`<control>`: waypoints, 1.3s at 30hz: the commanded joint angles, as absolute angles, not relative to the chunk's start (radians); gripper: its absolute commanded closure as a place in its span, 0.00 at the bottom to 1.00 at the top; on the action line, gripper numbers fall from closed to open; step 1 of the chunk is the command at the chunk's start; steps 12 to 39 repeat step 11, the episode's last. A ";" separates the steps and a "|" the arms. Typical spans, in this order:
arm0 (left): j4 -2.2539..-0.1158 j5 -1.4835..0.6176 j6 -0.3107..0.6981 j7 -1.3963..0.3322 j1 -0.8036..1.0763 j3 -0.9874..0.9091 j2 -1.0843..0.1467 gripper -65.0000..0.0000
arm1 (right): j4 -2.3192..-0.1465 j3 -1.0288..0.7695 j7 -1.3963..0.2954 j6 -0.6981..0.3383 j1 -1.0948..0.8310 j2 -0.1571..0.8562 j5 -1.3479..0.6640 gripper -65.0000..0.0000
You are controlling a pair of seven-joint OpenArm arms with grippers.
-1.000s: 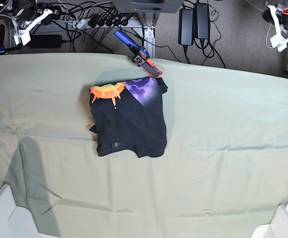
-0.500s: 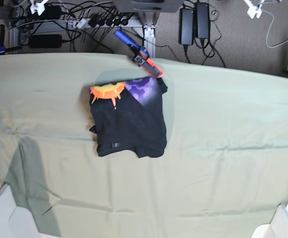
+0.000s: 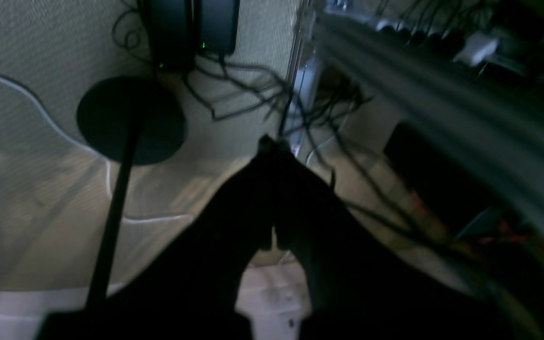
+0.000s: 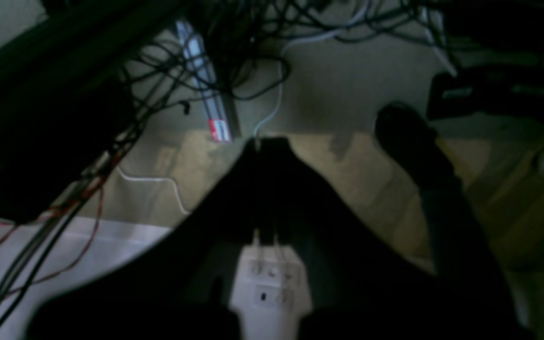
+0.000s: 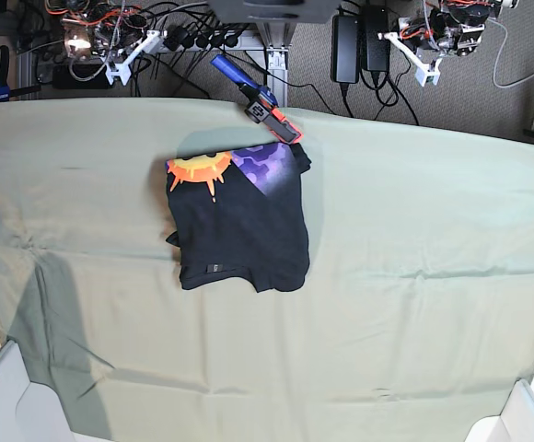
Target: Fold the T-shirt properly
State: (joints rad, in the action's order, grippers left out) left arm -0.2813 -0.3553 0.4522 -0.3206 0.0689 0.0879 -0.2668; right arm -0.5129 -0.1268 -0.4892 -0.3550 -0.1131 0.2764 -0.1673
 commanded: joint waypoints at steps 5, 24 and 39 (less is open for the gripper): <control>-0.290 -0.358 0.452 -0.309 0.047 0.189 -0.257 1.00 | -0.516 -0.129 -0.476 -0.401 -0.117 0.263 -0.122 1.00; -0.307 -0.358 0.453 -0.287 0.048 0.231 -0.257 1.00 | -0.522 -0.129 -0.455 -0.400 -0.120 0.237 -0.120 1.00; -0.307 -0.358 0.453 -0.287 0.048 0.231 -0.257 1.00 | -0.522 -0.129 -0.455 -0.400 -0.120 0.237 -0.120 1.00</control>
